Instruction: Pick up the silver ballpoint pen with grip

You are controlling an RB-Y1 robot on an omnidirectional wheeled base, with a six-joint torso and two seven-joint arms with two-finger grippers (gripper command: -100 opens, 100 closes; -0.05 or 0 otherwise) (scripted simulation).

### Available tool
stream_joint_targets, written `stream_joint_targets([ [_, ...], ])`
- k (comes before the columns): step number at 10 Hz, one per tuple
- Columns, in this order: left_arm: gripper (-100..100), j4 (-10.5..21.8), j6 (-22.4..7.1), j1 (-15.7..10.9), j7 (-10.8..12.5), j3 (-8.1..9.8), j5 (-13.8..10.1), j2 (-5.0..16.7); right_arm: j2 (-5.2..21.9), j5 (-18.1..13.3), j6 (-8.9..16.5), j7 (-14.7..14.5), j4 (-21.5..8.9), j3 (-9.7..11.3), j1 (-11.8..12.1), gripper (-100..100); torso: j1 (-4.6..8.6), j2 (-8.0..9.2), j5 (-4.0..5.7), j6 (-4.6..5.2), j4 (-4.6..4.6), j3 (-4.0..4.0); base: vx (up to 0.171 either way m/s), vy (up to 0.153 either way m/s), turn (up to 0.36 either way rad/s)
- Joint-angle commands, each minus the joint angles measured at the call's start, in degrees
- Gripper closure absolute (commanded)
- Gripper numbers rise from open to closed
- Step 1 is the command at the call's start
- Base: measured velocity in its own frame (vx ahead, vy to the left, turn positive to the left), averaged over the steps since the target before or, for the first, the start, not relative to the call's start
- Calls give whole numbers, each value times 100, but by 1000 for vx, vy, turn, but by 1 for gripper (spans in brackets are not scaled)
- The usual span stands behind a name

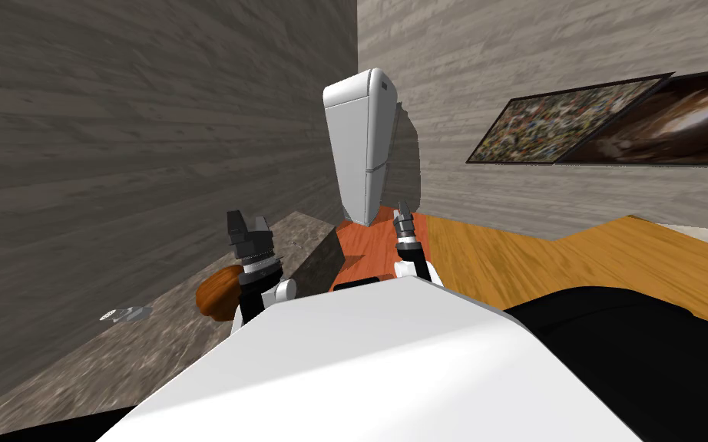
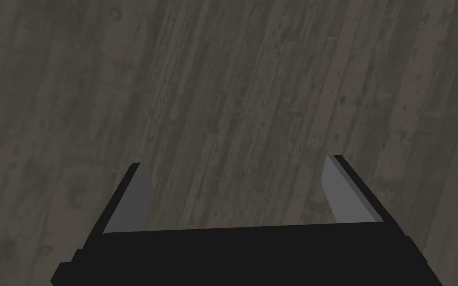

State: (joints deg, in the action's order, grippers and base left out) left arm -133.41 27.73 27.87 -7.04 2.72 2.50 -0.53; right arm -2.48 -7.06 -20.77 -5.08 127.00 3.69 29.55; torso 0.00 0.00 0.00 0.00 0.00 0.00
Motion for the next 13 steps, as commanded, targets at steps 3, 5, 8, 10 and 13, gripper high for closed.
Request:
stream_joint_targets([
  [3,-100,118,-148,68,39,65,-134,527,0,0,0,0,0,0,0,0,10,1,2,0,0,0,-2,-33,32],
  [5,-100,235,-294,130,80,132,-269,876,-1,0,0,0,0,0,0,0,19,1,4,0,0,-1,-5,-66,56],
  [8,-100,378,-470,204,131,215,-435,1284,-1,0,0,0,0,1,0,0,26,7,6,0,-1,-4,-15,-68,58],
  [10,-100,544,-667,283,190,310,-623,1663,-1,0,0,0,0,1,0,0,22,4,5,-1,-1,-2,-11,-69,65],
  [13,-100,728,-876,370,254,411,-823,2104,-1,0,0,0,0,1,0,0,25,5,6,1,-1,-3,-15,-67,65],
])
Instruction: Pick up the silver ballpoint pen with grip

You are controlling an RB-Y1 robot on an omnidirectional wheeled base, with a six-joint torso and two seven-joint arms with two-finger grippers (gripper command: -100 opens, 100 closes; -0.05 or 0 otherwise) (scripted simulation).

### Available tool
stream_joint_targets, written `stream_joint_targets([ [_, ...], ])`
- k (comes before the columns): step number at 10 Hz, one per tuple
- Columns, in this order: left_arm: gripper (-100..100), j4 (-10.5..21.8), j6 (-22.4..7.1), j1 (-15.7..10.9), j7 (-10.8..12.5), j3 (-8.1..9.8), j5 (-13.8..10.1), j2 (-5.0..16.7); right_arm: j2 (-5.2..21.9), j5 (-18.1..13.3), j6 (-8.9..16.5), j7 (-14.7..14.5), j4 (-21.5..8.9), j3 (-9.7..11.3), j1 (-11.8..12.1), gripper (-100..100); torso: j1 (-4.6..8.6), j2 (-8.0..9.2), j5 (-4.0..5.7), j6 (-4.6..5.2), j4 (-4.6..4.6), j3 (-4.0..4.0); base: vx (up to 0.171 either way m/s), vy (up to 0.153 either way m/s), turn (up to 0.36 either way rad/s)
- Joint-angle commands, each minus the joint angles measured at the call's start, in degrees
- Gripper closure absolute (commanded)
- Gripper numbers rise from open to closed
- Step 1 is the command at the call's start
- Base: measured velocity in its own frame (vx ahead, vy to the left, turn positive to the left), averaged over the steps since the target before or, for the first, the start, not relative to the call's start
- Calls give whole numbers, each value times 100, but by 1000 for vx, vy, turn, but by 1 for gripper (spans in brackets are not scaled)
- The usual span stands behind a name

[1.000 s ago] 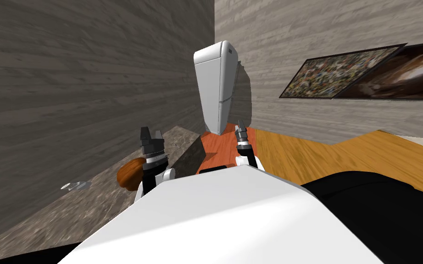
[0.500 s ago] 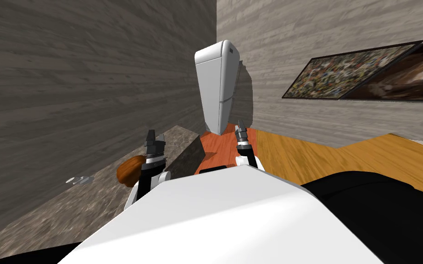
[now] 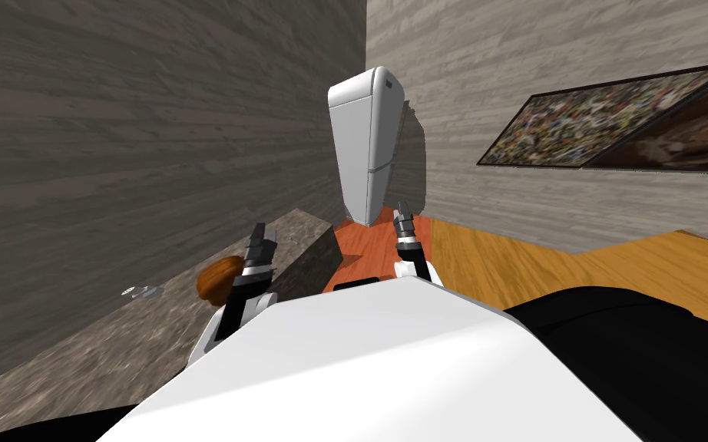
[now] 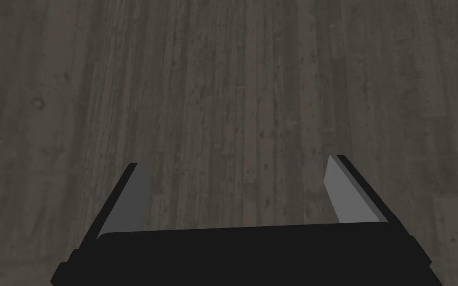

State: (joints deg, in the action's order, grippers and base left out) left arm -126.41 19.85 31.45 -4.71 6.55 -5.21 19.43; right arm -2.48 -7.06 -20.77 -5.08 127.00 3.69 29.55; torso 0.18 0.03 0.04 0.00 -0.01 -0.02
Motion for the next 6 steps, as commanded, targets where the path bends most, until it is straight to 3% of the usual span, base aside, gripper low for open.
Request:
stream_joint_targets([
  [1,-100,124,-196,62,54,79,-154,286,0,0,0,0,0,0,0,0,0,0,0,0,0,0,-17,-75,84],
  [5,-100,415,-528,252,155,231,-463,912,0,0,0,0,0,0,0,0,0,0,0,0,0,0,-14,-68,63],
  [6,-100,415,-528,252,155,231,-463,983,0,0,0,0,0,0,0,0,3,-2,1,0,0,1,-1,-54,34],
])
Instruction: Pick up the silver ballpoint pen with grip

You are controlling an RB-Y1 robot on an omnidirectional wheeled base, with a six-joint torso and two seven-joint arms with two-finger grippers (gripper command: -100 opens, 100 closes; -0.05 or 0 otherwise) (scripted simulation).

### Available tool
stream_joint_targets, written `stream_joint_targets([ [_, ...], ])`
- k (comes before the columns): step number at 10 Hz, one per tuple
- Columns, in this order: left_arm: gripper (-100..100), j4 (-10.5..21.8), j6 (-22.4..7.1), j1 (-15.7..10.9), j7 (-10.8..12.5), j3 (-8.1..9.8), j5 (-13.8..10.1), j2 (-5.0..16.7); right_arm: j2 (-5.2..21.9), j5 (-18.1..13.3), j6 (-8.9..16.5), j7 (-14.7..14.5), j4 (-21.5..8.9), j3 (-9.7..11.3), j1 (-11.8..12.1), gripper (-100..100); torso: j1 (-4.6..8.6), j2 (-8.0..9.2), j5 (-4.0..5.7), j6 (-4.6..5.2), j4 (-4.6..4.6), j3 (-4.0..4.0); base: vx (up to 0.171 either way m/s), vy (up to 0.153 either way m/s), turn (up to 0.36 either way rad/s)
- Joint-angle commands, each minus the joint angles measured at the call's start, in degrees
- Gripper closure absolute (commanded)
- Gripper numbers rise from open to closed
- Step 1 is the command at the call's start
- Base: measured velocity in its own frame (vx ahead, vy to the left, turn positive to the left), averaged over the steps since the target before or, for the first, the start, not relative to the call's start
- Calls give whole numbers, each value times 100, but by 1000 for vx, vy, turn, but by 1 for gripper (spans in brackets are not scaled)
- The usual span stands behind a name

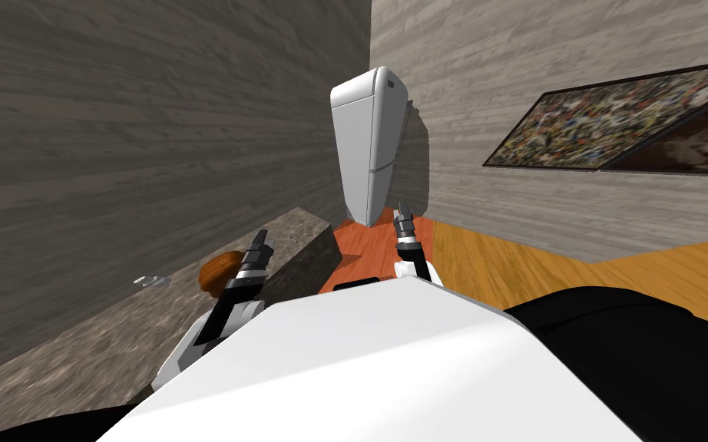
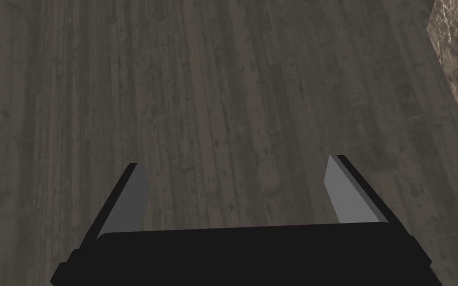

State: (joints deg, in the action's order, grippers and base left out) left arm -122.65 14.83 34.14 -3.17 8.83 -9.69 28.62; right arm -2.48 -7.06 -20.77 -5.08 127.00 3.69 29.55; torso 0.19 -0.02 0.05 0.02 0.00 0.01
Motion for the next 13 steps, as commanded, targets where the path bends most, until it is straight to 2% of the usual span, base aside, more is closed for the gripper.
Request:
stream_joint_targets([
  [1,-100,136,-140,65,34,51,-117,284,0,0,0,0,0,0,0,0,0,0,0,0,0,0,4,-54,37],
  [3,-100,324,-369,268,97,141,-314,642,0,0,0,0,0,0,1,0,4,-6,1,-2,1,3,34,-75,64],
  [4,-100,324,-369,268,97,141,-314,730,0,0,0,0,0,0,1,0,8,-15,2,-1,3,8,40,-60,20],
  [5,-100,416,-484,389,127,182,-408,925,0,0,0,0,0,0,0,0,3,-16,1,0,4,10,28,-53,14],
  [6,-100,416,-484,389,127,182,-408,958,0,0,0,0,0,0,0,0,1,-14,0,0,3,8,22,-39,14],
  [8,-100,599,-717,670,183,253,-586,1348,0,0,0,0,0,0,1,0,-6,-15,-1,-1,3,9,61,-52,14],
  [9,-100,599,-717,670,183,253,-586,1422,0,0,0,0,0,0,1,0,1,-28,0,0,6,16,74,-50,10],
  [10,-100,690,-834,830,208,284,-669,1625,0,0,0,0,0,0,1,0,-1,-29,0,1,7,17,83,-35,-6],
  [11,-100,690,-834,830,208,284,-669,1655,0,0,0,0,0,0,1,0,-6,-33,-1,1,7,19,61,-27,-2],
  [12,-100,781,-952,1004,232,311,-748,1873,1,0,0,0,0,0,1,0,-9,-27,-2,0,7,16,76,-38,-12],
  [13,-100,781,-952,1004,232,311,-748,1887,0,0,0,0,0,0,1,0,-7,-31,-2,1,7,18,63,-32,-4],
])
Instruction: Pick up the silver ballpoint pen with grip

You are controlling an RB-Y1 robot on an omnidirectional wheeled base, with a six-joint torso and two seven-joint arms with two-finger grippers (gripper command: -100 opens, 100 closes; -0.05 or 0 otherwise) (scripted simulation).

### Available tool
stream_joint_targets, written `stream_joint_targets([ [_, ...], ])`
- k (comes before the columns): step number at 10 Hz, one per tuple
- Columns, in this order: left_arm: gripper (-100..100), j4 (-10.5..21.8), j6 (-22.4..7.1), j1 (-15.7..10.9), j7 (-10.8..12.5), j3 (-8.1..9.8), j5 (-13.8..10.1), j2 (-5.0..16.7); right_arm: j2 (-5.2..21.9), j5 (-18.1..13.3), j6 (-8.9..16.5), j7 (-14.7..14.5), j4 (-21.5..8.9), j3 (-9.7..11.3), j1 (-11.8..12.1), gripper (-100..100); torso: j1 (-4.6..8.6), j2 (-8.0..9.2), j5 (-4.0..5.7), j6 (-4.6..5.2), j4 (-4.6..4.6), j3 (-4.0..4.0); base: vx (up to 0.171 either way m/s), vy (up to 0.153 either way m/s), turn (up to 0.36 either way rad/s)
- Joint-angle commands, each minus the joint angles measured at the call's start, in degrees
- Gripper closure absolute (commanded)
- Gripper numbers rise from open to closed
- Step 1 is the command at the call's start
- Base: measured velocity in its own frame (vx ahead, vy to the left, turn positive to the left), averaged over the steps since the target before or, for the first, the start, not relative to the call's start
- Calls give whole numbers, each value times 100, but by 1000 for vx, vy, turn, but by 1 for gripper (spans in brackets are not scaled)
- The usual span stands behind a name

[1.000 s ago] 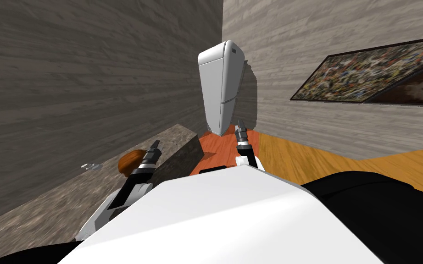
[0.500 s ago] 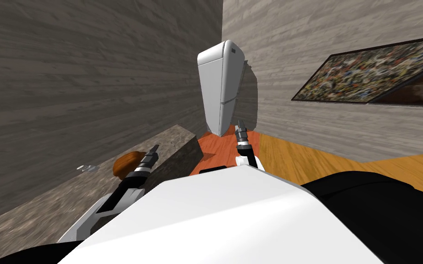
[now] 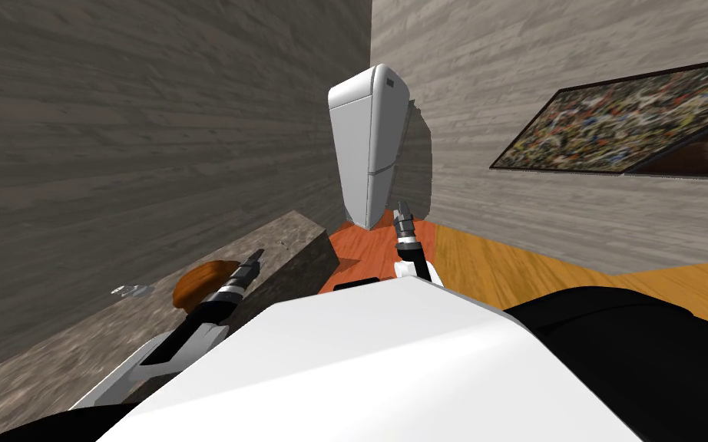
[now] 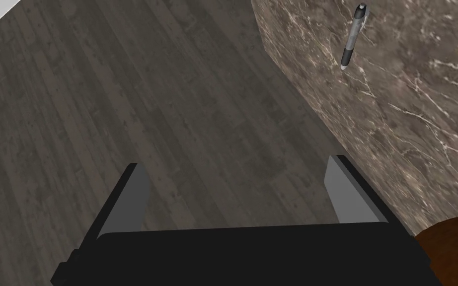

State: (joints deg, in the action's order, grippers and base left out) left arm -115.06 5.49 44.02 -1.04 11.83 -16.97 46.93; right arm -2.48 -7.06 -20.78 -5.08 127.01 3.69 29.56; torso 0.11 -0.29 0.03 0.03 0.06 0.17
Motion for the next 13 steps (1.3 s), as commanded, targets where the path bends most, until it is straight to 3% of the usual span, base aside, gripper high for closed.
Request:
stream_joint_targets([
  [1,-100,111,-135,202,41,34,-96,284,0,0,0,0,0,0,0,0,0,0,0,0,0,0,86,-39,-22],
  [3,-100,282,-370,577,80,73,-237,637,0,0,0,0,0,0,1,0,2,-18,0,0,3,10,168,-47,-48],
  [4,-100,282,-370,607,80,73,-237,725,0,0,0,0,0,0,2,0,7,-44,1,1,9,24,163,-47,-8],
  [6,-100,434,-602,965,113,101,-365,1149,0,0,0,0,0,0,1,0,7,-32,1,2,7,19,166,-60,-54],
  [7,-100,434,-602,1047,113,101,-365,1149,0,0,0,0,0,0,2,0,15,-47,2,2,10,26,134,-49,-22],
  [9,-100,569,-826,1506,139,121,-480,1509,0,0,0,0,0,0,1,0,2,-24,1,1,5,14,138,-33,-70],
  [10,-100,569,-826,1506,139,121,-480,1552,0,0,0,0,0,0,1,0,6,-30,0,1,7,17,128,-33,-24],
  [12,-100,688,-1040,1963,160,136,-585,1924,0,0,0,0,0,0,1,0,-3,-29,0,2,6,17,179,-26,-76],
  [13,-100,688,-1040,1963,160,136,-585,1924,0,0,0,0,0,0,2,0,3,-49,-1,2,10,28,179,-26,-21],
])
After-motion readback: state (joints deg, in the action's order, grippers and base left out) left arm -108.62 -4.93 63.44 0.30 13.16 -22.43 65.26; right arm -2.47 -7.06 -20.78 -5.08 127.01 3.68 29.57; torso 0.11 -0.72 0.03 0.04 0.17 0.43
